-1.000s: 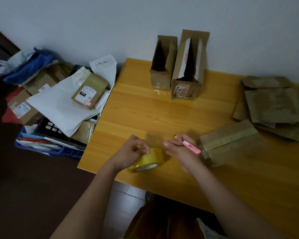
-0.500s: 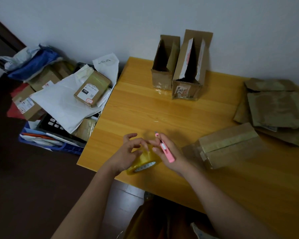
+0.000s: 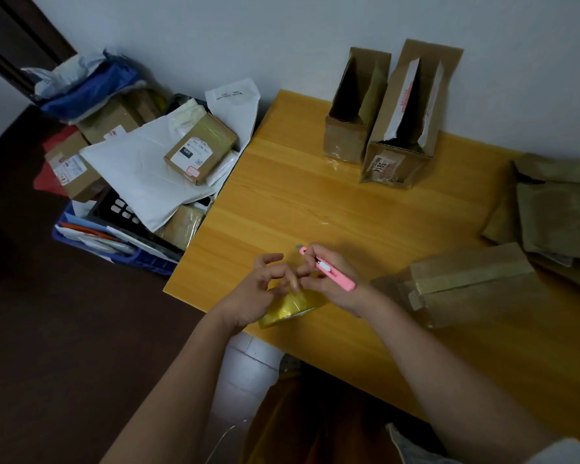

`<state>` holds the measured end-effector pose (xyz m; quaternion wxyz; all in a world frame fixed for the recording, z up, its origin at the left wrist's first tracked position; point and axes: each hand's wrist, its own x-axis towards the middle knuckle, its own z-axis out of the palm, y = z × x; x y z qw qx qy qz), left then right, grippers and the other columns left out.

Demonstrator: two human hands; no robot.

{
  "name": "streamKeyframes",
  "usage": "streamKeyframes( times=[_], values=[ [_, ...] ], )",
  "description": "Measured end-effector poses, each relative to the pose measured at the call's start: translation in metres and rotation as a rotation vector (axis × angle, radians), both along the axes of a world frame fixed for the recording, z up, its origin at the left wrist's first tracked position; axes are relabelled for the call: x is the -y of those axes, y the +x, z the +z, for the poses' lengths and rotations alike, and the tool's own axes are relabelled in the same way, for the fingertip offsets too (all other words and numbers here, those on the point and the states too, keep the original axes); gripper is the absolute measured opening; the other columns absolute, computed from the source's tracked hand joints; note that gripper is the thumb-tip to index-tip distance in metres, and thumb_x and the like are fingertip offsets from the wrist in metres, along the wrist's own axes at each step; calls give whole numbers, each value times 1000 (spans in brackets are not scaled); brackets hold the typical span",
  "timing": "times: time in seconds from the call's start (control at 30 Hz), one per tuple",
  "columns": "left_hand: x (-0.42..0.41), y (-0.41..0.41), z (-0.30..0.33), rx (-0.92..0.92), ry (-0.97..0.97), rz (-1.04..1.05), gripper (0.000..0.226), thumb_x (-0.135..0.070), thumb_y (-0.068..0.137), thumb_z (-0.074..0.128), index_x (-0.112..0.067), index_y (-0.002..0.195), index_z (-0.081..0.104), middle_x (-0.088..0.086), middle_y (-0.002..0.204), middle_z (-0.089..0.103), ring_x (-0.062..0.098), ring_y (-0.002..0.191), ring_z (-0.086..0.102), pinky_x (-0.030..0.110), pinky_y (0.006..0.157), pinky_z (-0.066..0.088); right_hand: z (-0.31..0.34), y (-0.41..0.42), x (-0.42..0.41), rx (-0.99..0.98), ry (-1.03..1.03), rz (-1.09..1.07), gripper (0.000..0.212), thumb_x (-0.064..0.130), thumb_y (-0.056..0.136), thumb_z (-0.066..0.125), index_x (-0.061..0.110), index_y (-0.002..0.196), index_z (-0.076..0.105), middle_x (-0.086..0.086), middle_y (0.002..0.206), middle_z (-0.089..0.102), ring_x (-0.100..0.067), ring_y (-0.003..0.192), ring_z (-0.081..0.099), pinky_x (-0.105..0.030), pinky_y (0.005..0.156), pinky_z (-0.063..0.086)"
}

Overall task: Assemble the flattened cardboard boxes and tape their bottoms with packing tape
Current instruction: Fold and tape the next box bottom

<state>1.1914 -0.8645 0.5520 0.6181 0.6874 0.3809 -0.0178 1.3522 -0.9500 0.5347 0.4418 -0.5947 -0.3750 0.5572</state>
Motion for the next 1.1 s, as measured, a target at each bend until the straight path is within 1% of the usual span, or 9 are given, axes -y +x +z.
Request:
streamKeyframes(
  times=[0.23,0.4,0.5,0.6,0.7,0.83,0.9,1.0,1.1],
  values=[
    [3,-13,-2,46,-68,117,29,6,92,55,-17,77,64,3,134,41,7,131,36,14,88,36,0,0,1,-38,-1,-145,44,-15,82,64,15,76,33,0,72,74,2,80,66,-14,74,47],
    [1,-27,-4,53,-69,160,28,3,93,55,-19,79,64,0,134,41,9,122,49,17,87,38,11,22,9,-29,19,-160,39,-13,84,64,13,81,34,-8,81,75,-4,91,69,-13,78,47],
    [4,-16,-1,27,1,117,25,0,96,53,-21,90,66,-4,132,34,2,118,46,7,83,39,6,13,9,49,-16,2,39,-8,85,67,13,87,33,-9,109,72,-9,111,63,-15,86,46],
    [9,-10,-2,55,5,138,33,-3,97,53,-33,106,62,-4,129,34,6,113,46,13,89,45,5,6,14,123,-32,58,43,-3,84,70,16,91,31,0,140,52,12,129,38,-5,95,33],
    [12,-11,-2,75,-33,157,57,-1,95,55,-51,124,51,-3,128,36,15,105,53,24,88,51,2,-4,29,194,-36,-148,43,0,85,70,18,89,31,5,135,52,32,116,32,3,88,30],
    [19,-6,-2,132,-35,124,65,-1,92,61,-51,130,45,2,130,39,19,92,53,16,77,48,-7,-12,36,125,-51,-407,35,13,88,70,18,89,35,0,122,66,2,114,58,-23,91,48],
    [23,-2,-3,119,58,66,65,-4,92,62,-53,130,43,2,131,33,23,90,58,13,77,47,-5,-10,33,117,-99,-468,40,20,85,74,18,92,35,4,117,65,-5,109,59,-29,88,48],
    [24,2,-3,25,359,-89,73,3,89,55,-56,129,42,3,141,22,27,112,50,25,80,51,-1,-13,32,234,-165,-369,52,25,76,83,14,94,35,6,84,49,-6,68,44,-22,59,34],
    [12,1,3,-241,1002,-312,75,-5,74,51,-48,135,45,10,148,28,39,121,46,51,90,48,-2,-17,35,312,-169,-345,51,21,76,83,16,87,34,5,71,30,-9,59,26,-22,49,25]
  ],
)
